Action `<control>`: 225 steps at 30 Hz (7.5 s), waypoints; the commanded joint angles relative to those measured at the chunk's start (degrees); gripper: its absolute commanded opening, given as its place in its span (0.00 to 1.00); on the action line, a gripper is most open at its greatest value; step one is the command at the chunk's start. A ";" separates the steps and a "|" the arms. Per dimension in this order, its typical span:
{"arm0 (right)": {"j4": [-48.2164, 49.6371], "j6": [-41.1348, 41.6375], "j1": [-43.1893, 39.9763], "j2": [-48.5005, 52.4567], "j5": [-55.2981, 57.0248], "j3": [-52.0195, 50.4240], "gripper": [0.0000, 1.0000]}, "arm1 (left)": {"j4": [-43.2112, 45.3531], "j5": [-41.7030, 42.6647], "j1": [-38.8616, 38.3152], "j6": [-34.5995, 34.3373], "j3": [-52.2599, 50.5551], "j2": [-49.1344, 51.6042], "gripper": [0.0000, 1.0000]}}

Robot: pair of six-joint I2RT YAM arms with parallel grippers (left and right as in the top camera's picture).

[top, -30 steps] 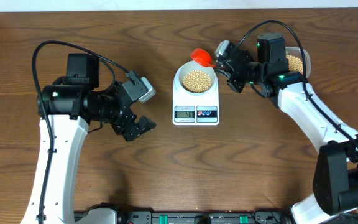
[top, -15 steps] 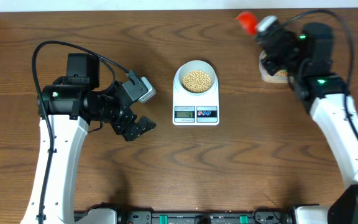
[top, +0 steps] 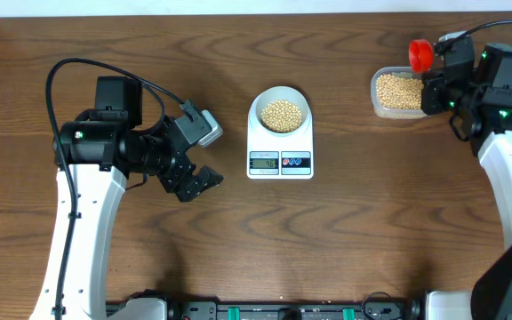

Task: Scoop item into bowl and weigh 50g on scale
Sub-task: 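Carry the scoop back right and lower it into the bean tub, then drag the red scoop through the soybeans in the tub to fill it, then lift the filled scoop and carry it left over the white bowl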

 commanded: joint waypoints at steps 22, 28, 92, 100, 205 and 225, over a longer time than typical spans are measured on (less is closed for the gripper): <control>-0.90 -13.22 5.31 9.20 18.27 -0.24 0.01 | -0.22 -0.13 0.24 0.74 -0.07 -0.11 0.95; -1.18 -20.28 9.31 9.20 28.96 -0.24 0.01 | -0.22 -0.11 0.24 0.74 -0.07 -0.11 0.95; -3.69 -13.92 10.56 14.14 16.87 -0.22 0.01 | -0.22 -0.11 0.24 0.74 -0.07 -0.11 0.95; -4.09 -4.13 7.76 14.10 8.70 -0.22 0.01 | -0.24 -0.13 0.24 0.74 -0.07 -0.11 0.95; 6.97 28.87 8.09 8.04 -37.24 -0.17 0.01 | -0.24 -0.11 0.24 0.74 -0.07 -0.11 0.95; 6.40 3.37 17.70 8.04 -32.96 -0.24 0.01 | -0.22 -0.11 0.24 0.74 -0.07 -0.11 0.95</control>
